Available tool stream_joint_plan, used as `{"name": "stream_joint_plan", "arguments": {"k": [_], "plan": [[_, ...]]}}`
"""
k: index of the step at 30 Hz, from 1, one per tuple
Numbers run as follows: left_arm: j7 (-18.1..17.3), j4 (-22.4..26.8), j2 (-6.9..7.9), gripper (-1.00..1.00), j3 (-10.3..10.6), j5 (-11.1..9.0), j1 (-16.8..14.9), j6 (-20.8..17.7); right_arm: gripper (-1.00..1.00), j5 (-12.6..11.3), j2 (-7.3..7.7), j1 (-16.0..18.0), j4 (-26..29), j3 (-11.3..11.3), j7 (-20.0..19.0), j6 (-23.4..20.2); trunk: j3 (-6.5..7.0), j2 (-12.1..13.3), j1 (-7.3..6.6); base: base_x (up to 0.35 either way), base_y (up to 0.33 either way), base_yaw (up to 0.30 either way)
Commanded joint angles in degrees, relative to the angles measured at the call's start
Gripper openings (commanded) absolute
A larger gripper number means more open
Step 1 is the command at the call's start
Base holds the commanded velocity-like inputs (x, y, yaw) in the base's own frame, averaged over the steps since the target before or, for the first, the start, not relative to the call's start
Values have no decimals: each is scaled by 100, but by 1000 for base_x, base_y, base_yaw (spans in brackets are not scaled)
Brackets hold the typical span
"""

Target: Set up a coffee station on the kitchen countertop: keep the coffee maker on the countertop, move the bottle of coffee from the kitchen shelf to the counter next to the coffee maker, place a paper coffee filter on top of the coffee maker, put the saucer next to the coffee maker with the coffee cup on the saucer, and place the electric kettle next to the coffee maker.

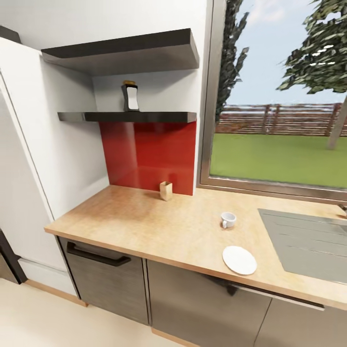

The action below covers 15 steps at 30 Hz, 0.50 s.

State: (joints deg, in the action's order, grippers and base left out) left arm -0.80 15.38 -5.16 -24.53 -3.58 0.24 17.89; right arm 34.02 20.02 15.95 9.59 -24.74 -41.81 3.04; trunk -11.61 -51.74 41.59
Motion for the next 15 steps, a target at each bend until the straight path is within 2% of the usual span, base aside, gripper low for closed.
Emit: {"name": "stream_joint_plan", "arguments": {"k": [1, 11, 15], "plan": [[-8, 9, -2, 100, 6, -37, 2, 4, 100, 61, -15, 4, 0, -43, -17, 33, -7, -5, 1, 1, 311, 0], [-16, 9, -2, 100, 5, -37, 2, 4, 100, 61, -72, 4, -1, -48, -11, 38, -7, -5, 1, 0, 311, -6], [-15, 9, -2, 100, 7, -37, 2, 4, 100, 61, -76, 4, -1, -48, -11, 39, -7, -5, 1, 0, 293, -133]]}}
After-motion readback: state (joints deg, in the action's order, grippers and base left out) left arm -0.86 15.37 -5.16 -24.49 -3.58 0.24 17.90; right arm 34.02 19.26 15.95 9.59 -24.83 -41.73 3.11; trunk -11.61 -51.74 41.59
